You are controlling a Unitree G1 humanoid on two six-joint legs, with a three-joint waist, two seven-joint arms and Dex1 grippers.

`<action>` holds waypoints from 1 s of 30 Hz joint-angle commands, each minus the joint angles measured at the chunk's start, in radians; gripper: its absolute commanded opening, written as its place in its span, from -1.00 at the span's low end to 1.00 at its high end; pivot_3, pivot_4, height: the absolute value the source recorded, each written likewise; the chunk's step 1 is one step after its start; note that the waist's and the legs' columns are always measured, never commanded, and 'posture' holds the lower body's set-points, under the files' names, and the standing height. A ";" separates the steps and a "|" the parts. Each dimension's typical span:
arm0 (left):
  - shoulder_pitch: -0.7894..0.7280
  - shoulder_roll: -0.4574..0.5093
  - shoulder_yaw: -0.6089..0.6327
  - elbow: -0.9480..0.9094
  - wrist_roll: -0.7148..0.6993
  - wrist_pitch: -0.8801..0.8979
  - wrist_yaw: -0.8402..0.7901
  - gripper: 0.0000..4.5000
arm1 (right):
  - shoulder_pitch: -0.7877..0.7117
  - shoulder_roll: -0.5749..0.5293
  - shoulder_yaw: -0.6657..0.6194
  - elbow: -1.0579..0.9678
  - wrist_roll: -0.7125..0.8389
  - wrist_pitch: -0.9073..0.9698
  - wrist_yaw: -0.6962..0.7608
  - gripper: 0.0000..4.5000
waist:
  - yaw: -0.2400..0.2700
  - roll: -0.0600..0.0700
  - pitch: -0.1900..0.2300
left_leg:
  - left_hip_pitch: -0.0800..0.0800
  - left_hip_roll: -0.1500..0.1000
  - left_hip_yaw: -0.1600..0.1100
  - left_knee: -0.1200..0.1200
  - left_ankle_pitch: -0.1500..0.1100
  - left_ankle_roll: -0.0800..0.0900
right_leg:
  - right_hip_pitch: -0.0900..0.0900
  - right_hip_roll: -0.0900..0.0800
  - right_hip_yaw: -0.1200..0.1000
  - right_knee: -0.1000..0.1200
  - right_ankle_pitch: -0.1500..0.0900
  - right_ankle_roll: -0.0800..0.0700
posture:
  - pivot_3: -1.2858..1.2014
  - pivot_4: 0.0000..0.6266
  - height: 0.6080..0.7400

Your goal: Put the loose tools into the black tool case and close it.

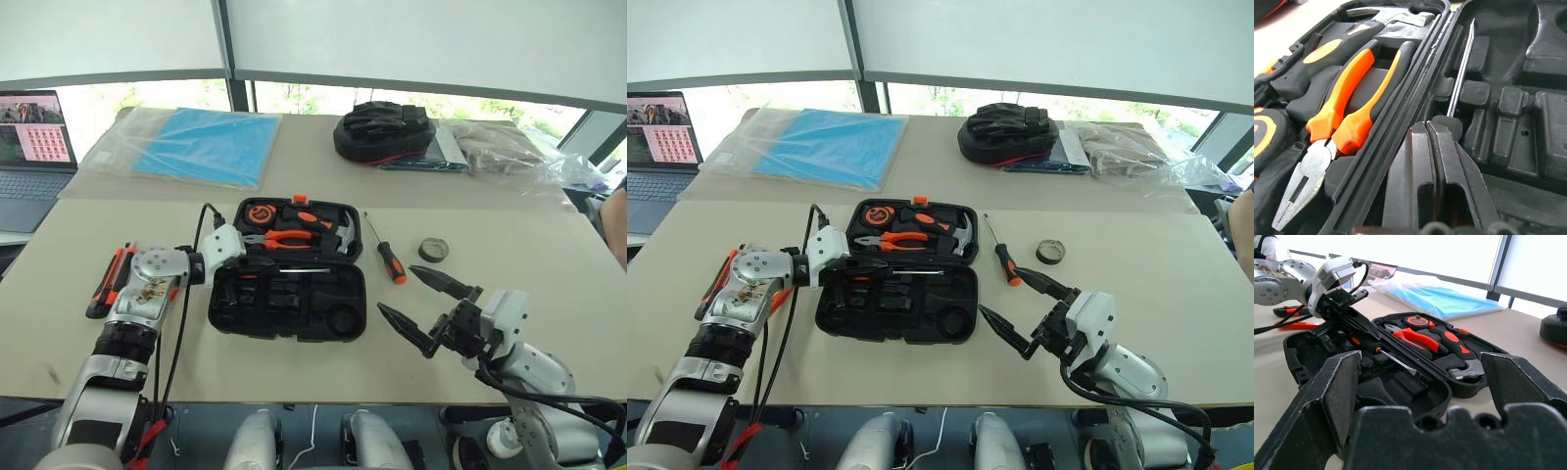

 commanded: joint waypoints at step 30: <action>0.607 0.203 0.515 -0.327 -0.481 0.072 -0.248 0.96 | 0.326 0.023 -0.260 0.046 0.011 -0.122 0.032 1.00 | -0.001 0.012 -0.017 | 0.004 0.004 0.001 -0.004 -0.005 0.003 | -0.001 -0.001 0.004 -0.003 -0.005 0.000 | 0.03 -0.52 1.00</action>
